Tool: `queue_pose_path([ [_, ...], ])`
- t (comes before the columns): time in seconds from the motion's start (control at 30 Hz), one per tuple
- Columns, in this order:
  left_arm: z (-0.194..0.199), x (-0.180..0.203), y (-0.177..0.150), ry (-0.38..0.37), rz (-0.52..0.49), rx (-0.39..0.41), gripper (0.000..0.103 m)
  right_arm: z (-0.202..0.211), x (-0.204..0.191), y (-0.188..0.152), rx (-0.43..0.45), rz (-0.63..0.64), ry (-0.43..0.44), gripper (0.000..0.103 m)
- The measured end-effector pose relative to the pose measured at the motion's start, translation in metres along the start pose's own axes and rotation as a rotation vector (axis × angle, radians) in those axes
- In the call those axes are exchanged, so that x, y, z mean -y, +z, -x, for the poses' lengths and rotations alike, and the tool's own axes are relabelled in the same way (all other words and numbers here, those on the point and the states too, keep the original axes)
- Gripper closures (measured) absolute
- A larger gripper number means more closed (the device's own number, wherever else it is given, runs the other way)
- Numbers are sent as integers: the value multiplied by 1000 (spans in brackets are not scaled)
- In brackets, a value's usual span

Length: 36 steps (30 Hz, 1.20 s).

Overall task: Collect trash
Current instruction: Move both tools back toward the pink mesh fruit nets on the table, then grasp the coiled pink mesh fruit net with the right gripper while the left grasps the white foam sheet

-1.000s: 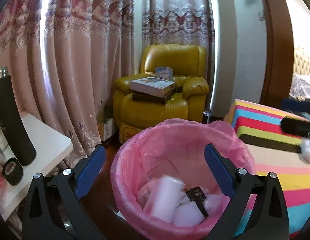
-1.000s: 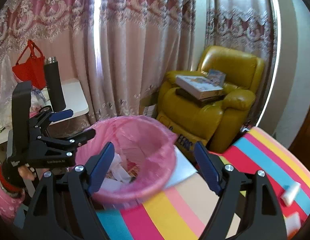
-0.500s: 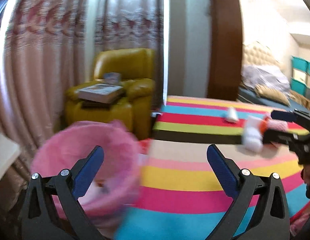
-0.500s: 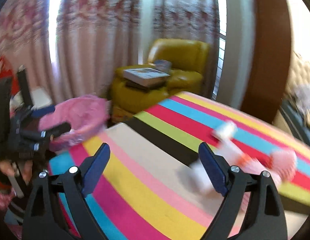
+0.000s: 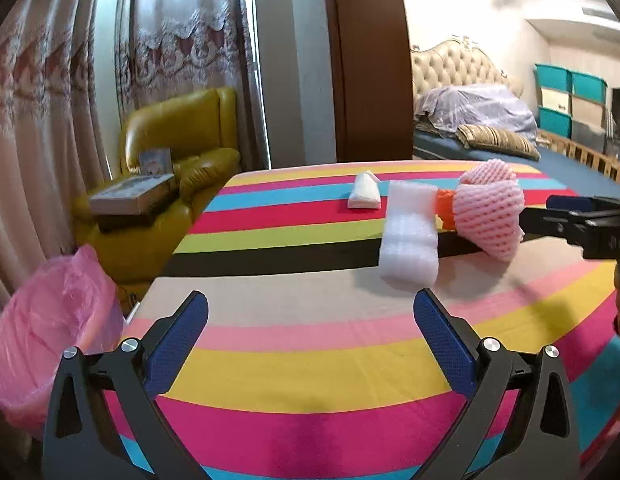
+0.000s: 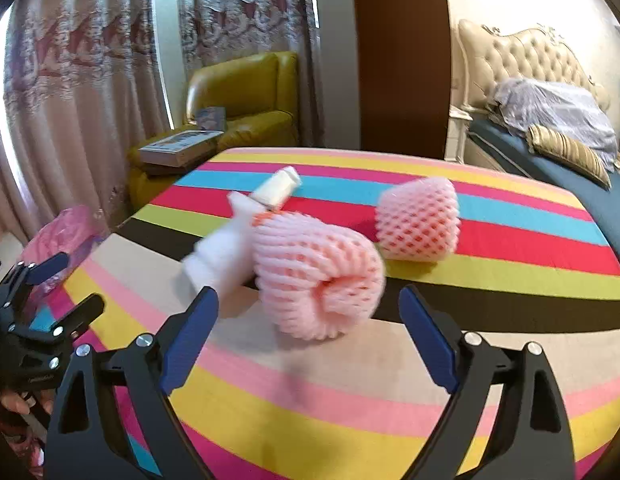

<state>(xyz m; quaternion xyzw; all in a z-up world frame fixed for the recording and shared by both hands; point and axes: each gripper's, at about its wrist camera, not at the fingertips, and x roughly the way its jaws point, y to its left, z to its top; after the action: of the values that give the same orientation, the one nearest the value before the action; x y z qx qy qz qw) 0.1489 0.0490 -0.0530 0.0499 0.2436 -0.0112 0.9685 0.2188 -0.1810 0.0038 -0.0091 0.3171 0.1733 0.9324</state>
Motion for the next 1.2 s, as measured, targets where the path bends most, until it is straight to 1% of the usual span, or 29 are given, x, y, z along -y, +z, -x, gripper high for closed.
queue_pose_path([
  [0.03, 0, 3, -2, -5, -17, -2, 7, -4, 2, 1, -11, -8, -2, 10],
  [0.2, -3, 8, -3, -5, -79, -18, 7, -26, 7, 7, -42, -44, -23, 10],
  [0.3, -7, 4, -3, -29, -68, -42, 7, -40, 4, 7, -67, -37, -43, 10],
  [0.37, -7, 2, -4, -30, -53, -48, 7, -49, 4, 8, -98, -44, -41, 10],
  [0.47, -7, -1, -4, -34, -45, -47, 7, -56, 8, 11, -115, -67, -47, 10],
  [0.6, -8, -1, -5, -32, -49, -45, 7, -67, 7, 13, -147, -66, -45, 11],
  [0.63, -8, -1, -5, -31, -48, -46, 7, -66, 7, 12, -147, -66, -44, 19],
  [0.67, -9, -1, -5, -30, -48, -47, 7, -65, 7, 11, -145, -69, -41, 24],
  [0.7, -9, -1, -5, -30, -49, -48, 7, -65, 8, 11, -140, -76, -36, 34],
  [0.77, -9, -1, -5, -30, -50, -50, 7, -61, 11, 10, -125, -93, -33, 44],
  [0.8, -9, -1, -5, -29, -51, -50, 7, -58, 14, 10, -112, -105, -29, 53],
  [0.83, -9, -1, -5, -28, -53, -51, 7, -54, 16, 9, -92, -117, -28, 58],
  [0.9, -9, -1, -5, -25, -55, -50, 7, -47, 18, 7, -65, -131, -40, 65],
  [0.93, -9, -1, -5, -23, -56, -50, 7, -43, 19, 6, -54, -129, -52, 67],
  [1.0, -9, -1, -5, -20, -60, -49, 7, -32, 18, 3, -33, -101, -79, 69],
  [1.07, -10, -1, -5, -16, -65, -49, 7, -23, 18, -2, -29, -68, -106, 69],
  [1.13, -11, 0, -5, -19, -72, -58, 7, -13, 24, -7, -28, -65, -122, 69],
  [1.2, -17, 0, -3, -47, -81, -98, 7, -3, 32, -12, -21, -74, -149, 69],
])
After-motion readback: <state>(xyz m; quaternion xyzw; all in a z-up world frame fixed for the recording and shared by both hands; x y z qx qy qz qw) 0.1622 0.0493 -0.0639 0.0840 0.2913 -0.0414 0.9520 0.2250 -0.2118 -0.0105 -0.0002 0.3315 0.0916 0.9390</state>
